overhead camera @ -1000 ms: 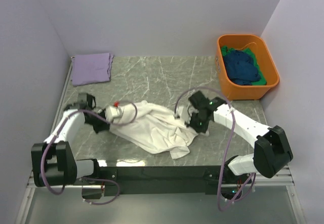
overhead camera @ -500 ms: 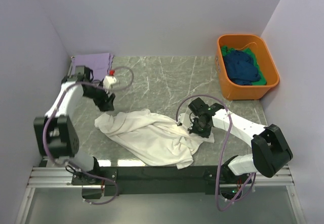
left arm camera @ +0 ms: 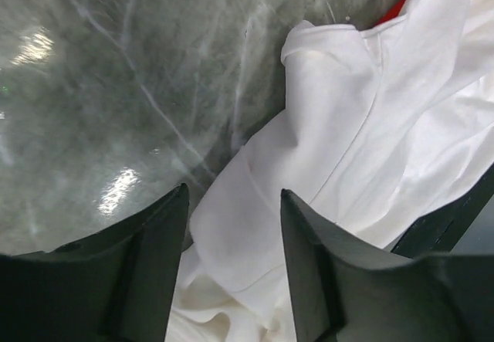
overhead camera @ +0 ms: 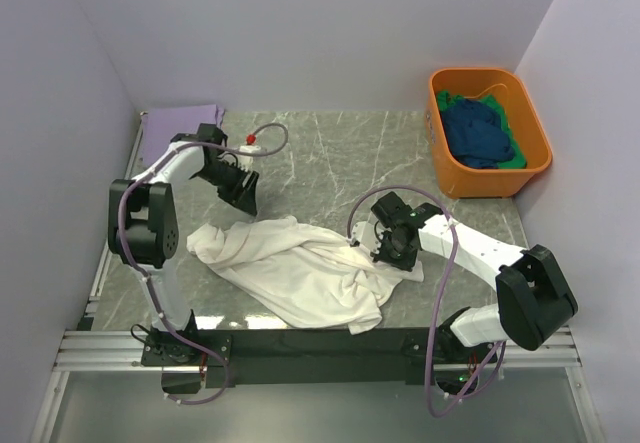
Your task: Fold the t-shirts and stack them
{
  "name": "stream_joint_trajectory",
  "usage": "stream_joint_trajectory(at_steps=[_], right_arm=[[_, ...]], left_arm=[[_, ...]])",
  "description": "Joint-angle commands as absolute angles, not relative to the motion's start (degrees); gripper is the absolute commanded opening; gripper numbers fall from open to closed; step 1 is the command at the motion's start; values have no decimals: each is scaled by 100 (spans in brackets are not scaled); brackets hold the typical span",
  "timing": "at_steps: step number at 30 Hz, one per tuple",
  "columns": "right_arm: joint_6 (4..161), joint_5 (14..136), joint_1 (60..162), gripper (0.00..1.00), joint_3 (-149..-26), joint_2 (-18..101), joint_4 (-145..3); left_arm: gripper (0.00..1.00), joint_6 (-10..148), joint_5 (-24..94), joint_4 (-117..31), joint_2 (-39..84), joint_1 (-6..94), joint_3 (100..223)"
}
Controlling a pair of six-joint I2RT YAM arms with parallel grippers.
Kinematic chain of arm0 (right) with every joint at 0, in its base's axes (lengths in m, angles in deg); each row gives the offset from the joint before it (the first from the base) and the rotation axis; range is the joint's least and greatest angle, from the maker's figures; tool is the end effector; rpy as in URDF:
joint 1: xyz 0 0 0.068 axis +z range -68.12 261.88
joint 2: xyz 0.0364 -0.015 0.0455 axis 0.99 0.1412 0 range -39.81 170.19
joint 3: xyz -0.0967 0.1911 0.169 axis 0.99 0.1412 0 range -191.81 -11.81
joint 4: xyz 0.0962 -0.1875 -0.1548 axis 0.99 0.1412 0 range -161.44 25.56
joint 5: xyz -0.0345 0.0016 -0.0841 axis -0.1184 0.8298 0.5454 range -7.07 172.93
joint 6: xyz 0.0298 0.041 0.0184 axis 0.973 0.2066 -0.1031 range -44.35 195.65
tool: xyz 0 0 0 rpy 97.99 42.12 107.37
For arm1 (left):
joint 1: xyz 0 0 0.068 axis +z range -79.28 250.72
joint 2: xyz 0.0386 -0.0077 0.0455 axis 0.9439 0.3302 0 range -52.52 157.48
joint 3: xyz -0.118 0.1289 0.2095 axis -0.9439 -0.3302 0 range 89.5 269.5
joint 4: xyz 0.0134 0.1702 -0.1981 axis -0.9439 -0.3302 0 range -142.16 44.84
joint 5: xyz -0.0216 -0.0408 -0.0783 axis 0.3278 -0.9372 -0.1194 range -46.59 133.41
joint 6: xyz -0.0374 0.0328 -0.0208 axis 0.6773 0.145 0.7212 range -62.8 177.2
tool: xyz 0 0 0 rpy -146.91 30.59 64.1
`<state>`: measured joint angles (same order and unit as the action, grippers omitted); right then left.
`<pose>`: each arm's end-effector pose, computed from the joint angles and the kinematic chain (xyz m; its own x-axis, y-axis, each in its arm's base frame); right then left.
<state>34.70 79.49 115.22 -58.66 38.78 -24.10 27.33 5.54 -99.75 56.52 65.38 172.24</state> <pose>0.1897 0.1273 0.1869 -0.2538 -0.9500 -0.1818 -0.9592 0.2714 -0.0797 0.3649 -0.0560 0.2075 -0.7677 0.4666 -0.4392 0.6373 0.6279 -0.4467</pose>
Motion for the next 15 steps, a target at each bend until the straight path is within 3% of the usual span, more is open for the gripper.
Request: stream_joint_trajectory(at_steps=[1, 8, 11, 12, 14, 15], right_arm=[[3522, 8073, 11484, 0, -5962, 3815, -2468], [3495, 8073, 11440, 0, -5988, 3903, -2494], [3460, 8108, 11370, 0, -6041, 3947, -2520], [3425, 8135, 11344, 0, -6050, 3947, -2538], [3390, 8179, 11221, 0, -6129, 3982, -2529], [3372, 8196, 11186, 0, -6173, 4000, -2529]], left_arm=[[55, 3021, 1132, -10071, 5506, 6387, 16933], [45, 3118, 1661, -10027, 5760, 6351, 16904], [30, 3101, 1406, -10115, 5857, 6351, 17185], [18, 3092, 1362, -10115, 5849, 6378, 17308], [3, 3214, 1283, -9896, 5700, 6526, 17483], [1, 3241, 1230, -9834, 5647, 6597, 17572]])
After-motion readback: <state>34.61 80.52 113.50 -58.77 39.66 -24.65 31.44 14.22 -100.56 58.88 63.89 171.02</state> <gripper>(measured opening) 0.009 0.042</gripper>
